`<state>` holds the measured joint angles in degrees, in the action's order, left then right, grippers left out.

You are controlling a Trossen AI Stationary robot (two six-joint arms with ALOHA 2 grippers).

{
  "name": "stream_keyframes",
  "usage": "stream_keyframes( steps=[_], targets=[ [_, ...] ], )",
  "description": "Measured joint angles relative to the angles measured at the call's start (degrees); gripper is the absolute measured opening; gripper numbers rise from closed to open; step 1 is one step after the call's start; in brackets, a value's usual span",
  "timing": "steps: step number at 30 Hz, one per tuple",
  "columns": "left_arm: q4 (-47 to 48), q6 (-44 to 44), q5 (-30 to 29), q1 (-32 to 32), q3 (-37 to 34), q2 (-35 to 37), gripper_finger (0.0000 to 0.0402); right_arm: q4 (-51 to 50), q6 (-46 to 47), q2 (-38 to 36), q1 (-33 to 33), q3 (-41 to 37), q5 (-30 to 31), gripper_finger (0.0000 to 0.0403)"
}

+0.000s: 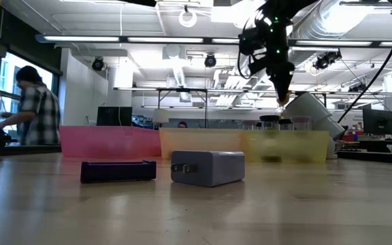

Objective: Pick & Place Office items
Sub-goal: Put the yellow hourglass into the yellow bin

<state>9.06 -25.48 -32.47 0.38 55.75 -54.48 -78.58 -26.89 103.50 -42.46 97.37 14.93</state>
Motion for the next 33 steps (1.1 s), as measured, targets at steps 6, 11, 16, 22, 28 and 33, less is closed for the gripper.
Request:
stream_keyframes(
  steps=[6, 11, 16, 22, 28, 33],
  targets=[
    [0.00, 0.22, 0.07, 0.00, 0.00, 0.00, 0.0305, 2.59, -4.59, 0.00, -1.15, -0.87, -0.40, 0.0184],
    [0.00, 0.22, 1.11, 0.00, 0.00, 0.00, 0.0305, 4.33, -7.54, 0.00, -1.09, -0.88, -3.01, 0.0184],
    [0.00, 0.22, 1.13, 0.00, 0.00, 0.00, 0.0305, 4.46, -8.61, 1.01, -1.09, -0.82, -2.98, 0.0184],
    [0.10, 0.22, 1.16, 0.00, 0.00, 0.00, 0.0305, 4.44, -7.94, 4.41, -1.15, -0.84, -2.64, 0.0184],
    [1.46, 0.38, 1.27, 0.00, 0.00, 0.00, 0.0305, 4.31, -7.92, 7.28, -1.09, -0.84, -2.32, 0.0184],
    [3.01, 1.79, 1.27, 0.00, 0.00, 0.00, 0.0305, 4.59, -7.90, 9.33, -1.73, -0.84, -4.52, 0.0184]
  ],
)
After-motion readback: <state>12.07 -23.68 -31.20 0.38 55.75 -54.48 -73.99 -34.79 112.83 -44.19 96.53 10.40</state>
